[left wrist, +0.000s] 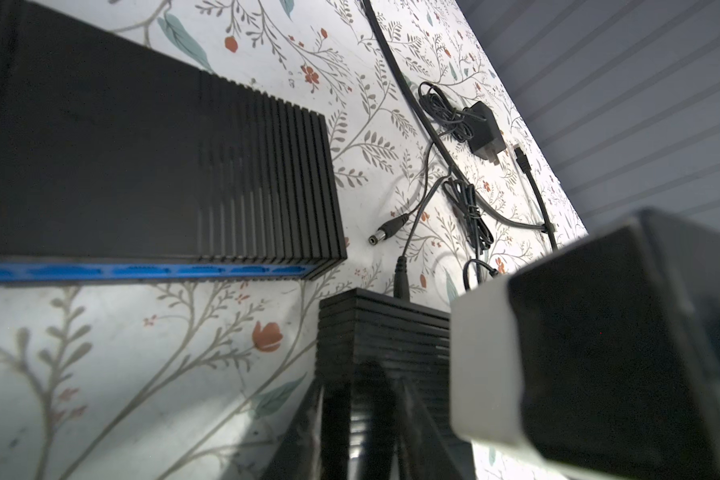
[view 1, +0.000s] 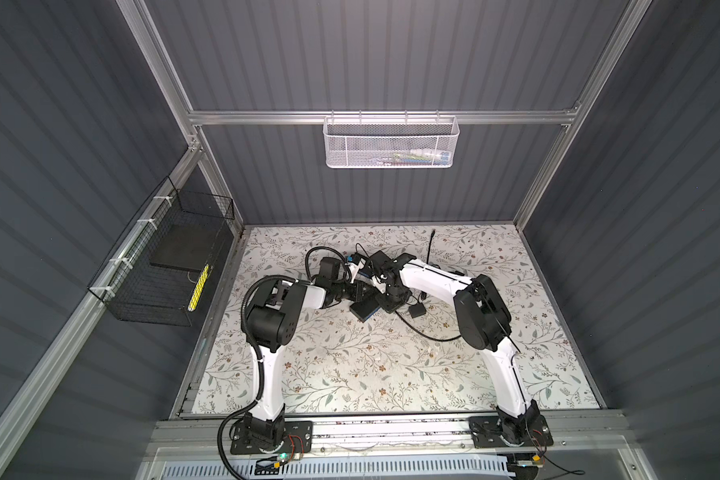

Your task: Insert the plug into the switch port

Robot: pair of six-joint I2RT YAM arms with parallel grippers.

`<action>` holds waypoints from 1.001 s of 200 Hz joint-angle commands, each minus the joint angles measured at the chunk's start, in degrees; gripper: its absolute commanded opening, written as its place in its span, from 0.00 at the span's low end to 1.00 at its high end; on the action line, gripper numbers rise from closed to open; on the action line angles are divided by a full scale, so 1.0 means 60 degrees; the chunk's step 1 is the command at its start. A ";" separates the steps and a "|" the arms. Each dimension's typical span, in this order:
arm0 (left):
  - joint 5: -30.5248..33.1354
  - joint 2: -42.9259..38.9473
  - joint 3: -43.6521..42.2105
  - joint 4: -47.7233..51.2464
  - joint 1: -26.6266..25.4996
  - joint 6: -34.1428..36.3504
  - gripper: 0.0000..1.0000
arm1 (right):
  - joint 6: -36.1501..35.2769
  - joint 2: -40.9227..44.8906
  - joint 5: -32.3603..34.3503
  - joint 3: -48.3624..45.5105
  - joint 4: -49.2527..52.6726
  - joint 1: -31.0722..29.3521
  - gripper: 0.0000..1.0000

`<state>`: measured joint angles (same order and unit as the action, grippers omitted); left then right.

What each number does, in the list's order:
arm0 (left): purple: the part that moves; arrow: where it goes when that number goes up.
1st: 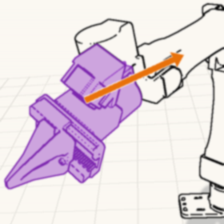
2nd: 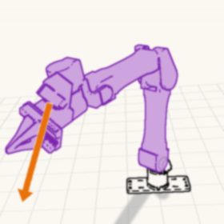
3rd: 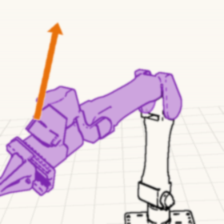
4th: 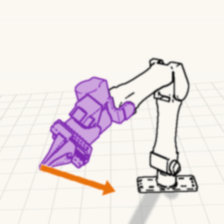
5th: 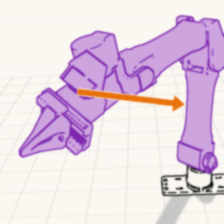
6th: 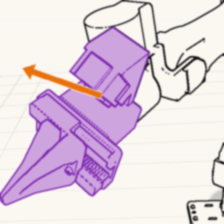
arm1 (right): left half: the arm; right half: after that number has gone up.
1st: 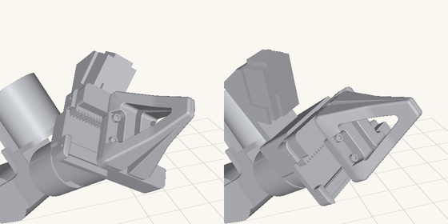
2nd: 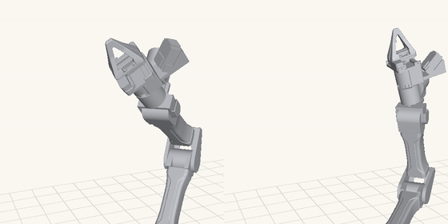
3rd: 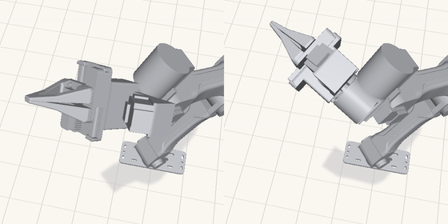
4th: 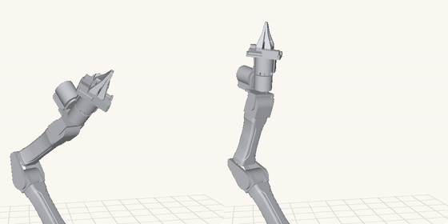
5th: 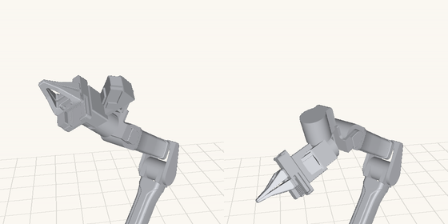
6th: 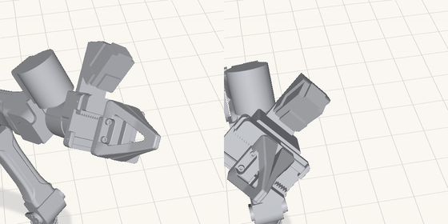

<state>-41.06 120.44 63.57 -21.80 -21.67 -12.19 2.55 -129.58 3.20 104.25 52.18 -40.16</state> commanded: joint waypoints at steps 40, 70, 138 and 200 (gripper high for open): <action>-0.1961 0.0427 -0.0436 0.1351 -0.1244 -0.0181 0.28 | -0.0058 -0.0123 -0.0183 0.1090 -0.3344 0.0029 0.00; -0.2014 0.0491 -0.0444 0.1250 -0.1310 -0.0238 0.28 | -0.0036 -0.0097 -0.0174 0.1234 -0.3431 0.0099 0.00; -0.1526 0.0401 -0.0242 0.2119 -0.1253 0.0349 0.28 | 0.0303 0.0217 -0.0236 0.0038 -0.3725 0.0096 0.00; -0.0946 0.0120 0.0009 0.3071 -0.0705 0.0913 0.29 | 0.0852 0.0834 -0.0209 -0.1428 -0.4266 0.0057 0.02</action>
<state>-39.05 120.55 65.56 -18.46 -22.41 -9.32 5.04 -125.97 2.85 96.44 44.12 -39.46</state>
